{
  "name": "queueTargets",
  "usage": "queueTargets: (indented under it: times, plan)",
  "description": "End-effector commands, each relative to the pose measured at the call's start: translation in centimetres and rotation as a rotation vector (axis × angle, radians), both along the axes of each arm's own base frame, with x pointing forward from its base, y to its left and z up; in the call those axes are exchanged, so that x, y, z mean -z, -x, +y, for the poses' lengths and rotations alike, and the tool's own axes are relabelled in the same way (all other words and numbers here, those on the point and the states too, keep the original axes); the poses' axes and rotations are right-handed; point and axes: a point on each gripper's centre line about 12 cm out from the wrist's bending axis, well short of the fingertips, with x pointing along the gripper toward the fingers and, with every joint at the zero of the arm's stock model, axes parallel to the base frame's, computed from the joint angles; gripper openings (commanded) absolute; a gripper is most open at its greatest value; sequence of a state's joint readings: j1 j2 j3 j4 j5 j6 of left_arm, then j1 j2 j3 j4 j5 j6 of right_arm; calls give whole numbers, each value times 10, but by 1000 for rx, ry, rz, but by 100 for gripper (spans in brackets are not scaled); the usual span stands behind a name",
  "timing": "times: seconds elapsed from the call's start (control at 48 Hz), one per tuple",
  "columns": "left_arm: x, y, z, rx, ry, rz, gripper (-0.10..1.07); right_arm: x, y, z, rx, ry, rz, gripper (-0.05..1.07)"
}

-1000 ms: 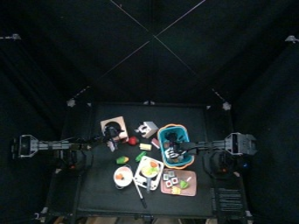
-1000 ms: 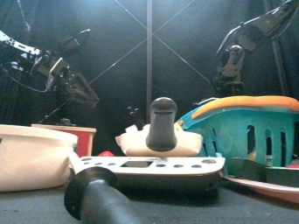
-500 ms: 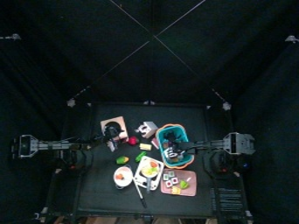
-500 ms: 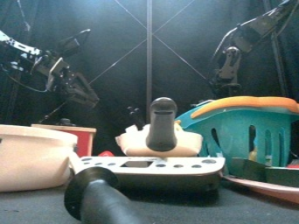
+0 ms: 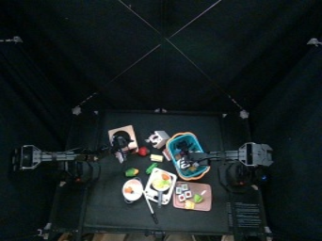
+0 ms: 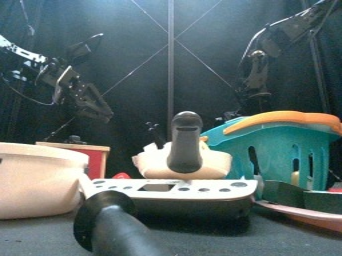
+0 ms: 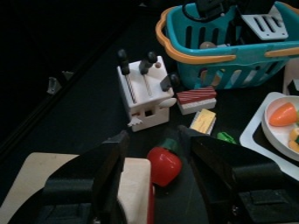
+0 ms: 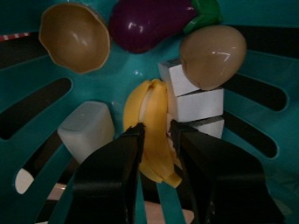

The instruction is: Grab banana

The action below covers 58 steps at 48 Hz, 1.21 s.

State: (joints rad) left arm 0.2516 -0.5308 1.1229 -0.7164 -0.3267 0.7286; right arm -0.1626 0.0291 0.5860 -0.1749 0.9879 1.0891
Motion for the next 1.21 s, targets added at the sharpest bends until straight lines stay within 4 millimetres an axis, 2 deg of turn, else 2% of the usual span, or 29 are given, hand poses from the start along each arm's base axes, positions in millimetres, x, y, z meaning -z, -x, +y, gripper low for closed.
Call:
queueTargets:
  times: [0.0,0.25,0.646,0.854,1.021,1.188]
  plan:
    - [-5,-2,1,-1,-7,-12,87,-11,0,4,-18,0,-36,74]
    - [-4,-2,1,2,-7,-9,87,-4,-8,8,-52,-31,-119,89]
    - [-3,-2,1,3,-7,-6,87,28,-9,7,-62,-51,-35,85]
    - [-3,-1,1,2,-7,-4,87,35,-7,6,-64,-50,-16,83]
    - [-3,-1,1,2,-7,-6,87,33,-7,6,-67,-47,-22,74]
    - [-3,-1,1,2,-7,-6,87,10,-11,3,-77,-19,-60,68]
